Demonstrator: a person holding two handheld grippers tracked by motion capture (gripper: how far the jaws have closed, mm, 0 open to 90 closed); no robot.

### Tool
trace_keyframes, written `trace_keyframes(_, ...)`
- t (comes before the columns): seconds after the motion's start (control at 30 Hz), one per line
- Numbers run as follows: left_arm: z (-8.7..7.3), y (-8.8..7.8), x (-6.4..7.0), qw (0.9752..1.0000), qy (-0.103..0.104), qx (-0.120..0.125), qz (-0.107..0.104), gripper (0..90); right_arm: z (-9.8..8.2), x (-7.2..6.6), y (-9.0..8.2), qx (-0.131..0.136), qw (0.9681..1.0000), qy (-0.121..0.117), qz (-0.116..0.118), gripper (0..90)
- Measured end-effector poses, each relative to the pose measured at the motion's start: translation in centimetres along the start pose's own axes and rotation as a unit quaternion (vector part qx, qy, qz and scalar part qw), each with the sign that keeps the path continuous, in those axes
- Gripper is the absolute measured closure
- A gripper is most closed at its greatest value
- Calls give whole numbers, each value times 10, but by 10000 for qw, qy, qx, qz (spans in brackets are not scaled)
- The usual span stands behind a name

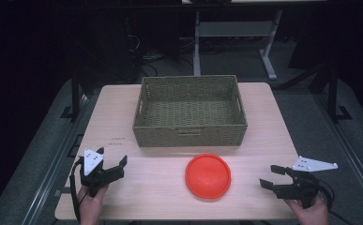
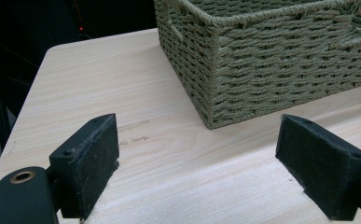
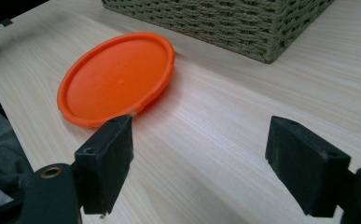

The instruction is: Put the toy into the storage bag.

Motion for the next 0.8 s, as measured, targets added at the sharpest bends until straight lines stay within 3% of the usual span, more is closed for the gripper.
trace_keyframes(0.33,-1,0,-3,10000,10,-24,36,128,14,-6,10,-142,9998,-76,69,215)
trace_keyframes(0.8,1,-1,-4,10000,50,6,34,127,42,-24,27,-510,9974,-434,252,225)
Point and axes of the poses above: each handheld gripper's, and its own axes: y roughly forward along the jaws, z roughly out of its top, x roughly to its right, the point moved 9 cm from there along y, roughly forward along the jaws, and after that the axes turned 13 degrees about -z, right-handed, at the moved point
